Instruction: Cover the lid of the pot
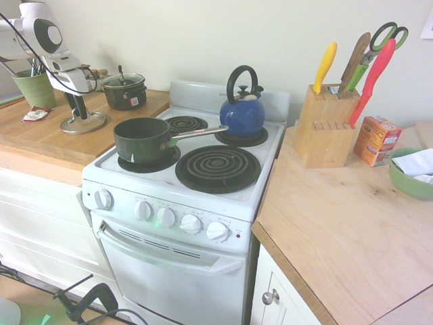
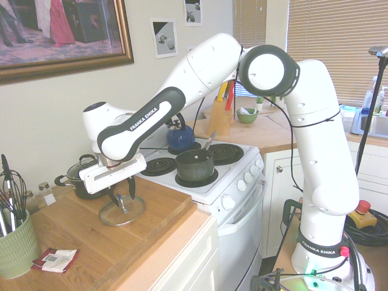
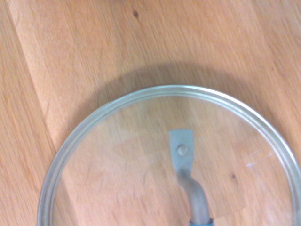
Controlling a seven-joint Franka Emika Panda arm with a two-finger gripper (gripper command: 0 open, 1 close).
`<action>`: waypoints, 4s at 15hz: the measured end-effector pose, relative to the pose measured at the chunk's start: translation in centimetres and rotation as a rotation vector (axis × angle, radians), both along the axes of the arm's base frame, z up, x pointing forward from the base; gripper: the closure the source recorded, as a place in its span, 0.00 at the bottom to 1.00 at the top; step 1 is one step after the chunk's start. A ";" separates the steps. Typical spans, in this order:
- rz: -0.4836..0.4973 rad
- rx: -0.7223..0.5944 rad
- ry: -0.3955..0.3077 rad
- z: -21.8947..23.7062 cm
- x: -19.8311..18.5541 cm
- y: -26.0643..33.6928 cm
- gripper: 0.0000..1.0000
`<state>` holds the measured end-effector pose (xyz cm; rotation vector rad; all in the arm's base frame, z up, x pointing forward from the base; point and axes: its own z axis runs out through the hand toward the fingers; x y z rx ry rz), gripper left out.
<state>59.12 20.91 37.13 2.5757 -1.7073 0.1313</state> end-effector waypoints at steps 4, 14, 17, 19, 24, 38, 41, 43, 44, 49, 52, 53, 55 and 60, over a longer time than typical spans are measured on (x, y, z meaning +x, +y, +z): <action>0.005 0.002 0.002 -0.1 -0.1 0.4 1.00; 0.030 0.011 -0.049 -0.1 1.2 -2.2 1.00; 0.019 0.018 -0.106 0.9 1.0 -5.2 1.00; 0.006 0.021 -0.153 3.6 -0.1 -6.9 1.00; -0.061 0.047 -0.274 12.0 -3.9 -11.9 1.00; -0.337 0.066 -0.236 9.7 -12.8 -30.0 1.00; -0.353 0.066 -0.260 9.1 -12.9 -31.1 1.00; -0.357 0.063 -0.269 8.5 -12.7 -31.5 1.00; -0.357 0.060 -0.267 7.9 -12.4 -31.6 1.00; -0.350 0.044 -0.276 7.0 -11.8 -31.7 1.00; -0.341 0.038 -0.272 6.8 -12.2 -31.4 0.00; -0.338 0.037 -0.271 6.7 -12.4 -31.2 0.00; -0.336 0.037 -0.269 6.6 -12.7 -31.1 0.00; -0.335 0.038 -0.270 6.7 -13.1 -30.9 0.00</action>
